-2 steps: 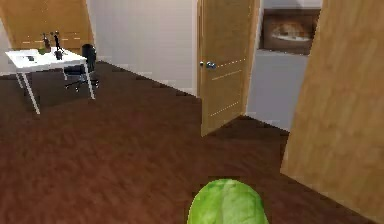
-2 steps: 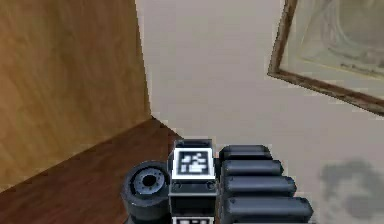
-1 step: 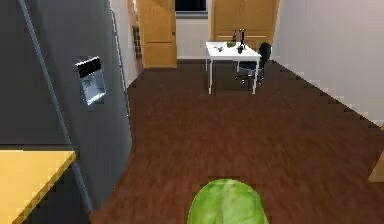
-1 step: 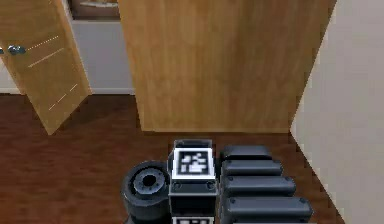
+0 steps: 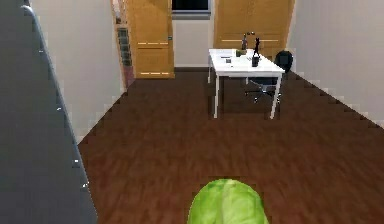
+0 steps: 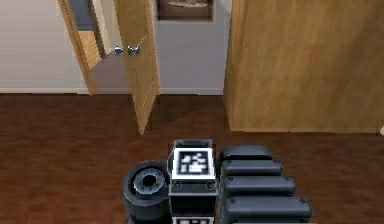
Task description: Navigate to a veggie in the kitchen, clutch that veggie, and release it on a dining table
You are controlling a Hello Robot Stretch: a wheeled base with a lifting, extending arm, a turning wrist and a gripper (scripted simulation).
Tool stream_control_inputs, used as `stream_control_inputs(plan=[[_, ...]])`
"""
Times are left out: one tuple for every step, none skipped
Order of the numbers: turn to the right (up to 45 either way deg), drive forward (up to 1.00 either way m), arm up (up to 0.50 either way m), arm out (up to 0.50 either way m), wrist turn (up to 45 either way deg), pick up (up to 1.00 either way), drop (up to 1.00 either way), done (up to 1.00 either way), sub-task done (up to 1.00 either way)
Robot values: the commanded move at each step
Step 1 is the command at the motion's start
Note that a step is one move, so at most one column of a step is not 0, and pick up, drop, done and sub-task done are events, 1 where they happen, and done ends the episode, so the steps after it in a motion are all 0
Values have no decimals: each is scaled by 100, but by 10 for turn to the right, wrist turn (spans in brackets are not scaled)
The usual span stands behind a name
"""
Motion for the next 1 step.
stream_control_inputs(plan=[[-30, 0, 0, 0, 0, 0, 0, 0, 0]])
